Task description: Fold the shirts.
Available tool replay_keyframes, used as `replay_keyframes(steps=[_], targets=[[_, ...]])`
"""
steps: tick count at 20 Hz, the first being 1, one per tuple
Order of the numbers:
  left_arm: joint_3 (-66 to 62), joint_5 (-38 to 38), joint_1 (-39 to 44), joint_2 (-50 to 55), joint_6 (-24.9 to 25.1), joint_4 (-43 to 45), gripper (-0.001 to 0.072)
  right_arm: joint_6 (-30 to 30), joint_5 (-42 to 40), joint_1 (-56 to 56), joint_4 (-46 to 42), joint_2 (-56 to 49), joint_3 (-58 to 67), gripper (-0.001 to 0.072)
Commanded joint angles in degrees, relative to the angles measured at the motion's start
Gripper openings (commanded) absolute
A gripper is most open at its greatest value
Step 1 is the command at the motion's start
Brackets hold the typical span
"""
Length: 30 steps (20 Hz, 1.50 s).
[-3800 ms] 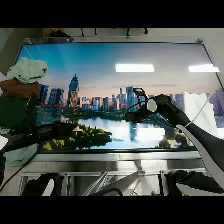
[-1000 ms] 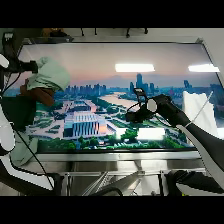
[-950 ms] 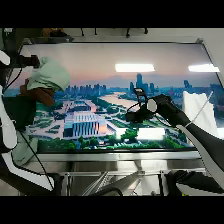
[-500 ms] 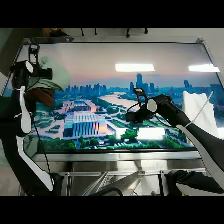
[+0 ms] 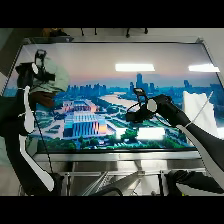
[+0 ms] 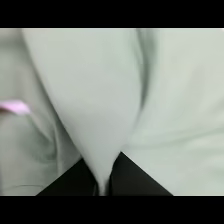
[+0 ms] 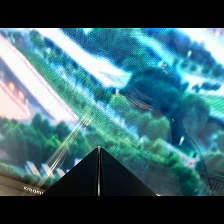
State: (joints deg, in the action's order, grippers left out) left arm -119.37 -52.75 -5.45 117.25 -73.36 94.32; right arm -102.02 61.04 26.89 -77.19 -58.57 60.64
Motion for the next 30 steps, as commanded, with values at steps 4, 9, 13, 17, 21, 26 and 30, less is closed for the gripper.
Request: replay_keyframes(steps=[4, 9, 13, 17, 21, 26, 30], targets=[[-0.87, 8.55, 10.10, -21.16, -0.76, -0.26, 0.0014, 0.00, 0.00, 0.04, 0.02, -0.02, -0.02, 0.0011], [-0.83, 0.17, 20.46, -36.04, -0.90, -16.79, 0.0014, 0.00, 0.00, 0.04, 0.02, -0.02, -0.02, 0.0011], [12.35, -2.08, 26.47, -44.11, -7.04, -19.34, 0.0014, 0.00, 0.00, 0.04, 0.02, -0.02, -0.02, 0.0010], [26.36, -3.76, 29.33, -44.61, -10.36, -19.37, 0.0014, 0.00, 0.00, 0.04, 0.02, -0.02, -0.02, 0.0010], [33.07, -3.89, 29.75, -40.76, -10.78, -21.79, 0.0291, 0.00, 0.02, 0.04, 0.02, -0.02, -0.02, 0.0011], [27.56, -15.30, 23.98, -39.26, -13.09, -28.11, 0.0696, 0.00, 0.02, 0.04, 0.02, -0.02, -0.02, 0.0011], [33.55, -25.62, 15.17, -45.94, -13.05, -28.02, 0.0696, 0.00, -0.22, 0.04, 0.76, -0.02, -0.02, 0.0011]])
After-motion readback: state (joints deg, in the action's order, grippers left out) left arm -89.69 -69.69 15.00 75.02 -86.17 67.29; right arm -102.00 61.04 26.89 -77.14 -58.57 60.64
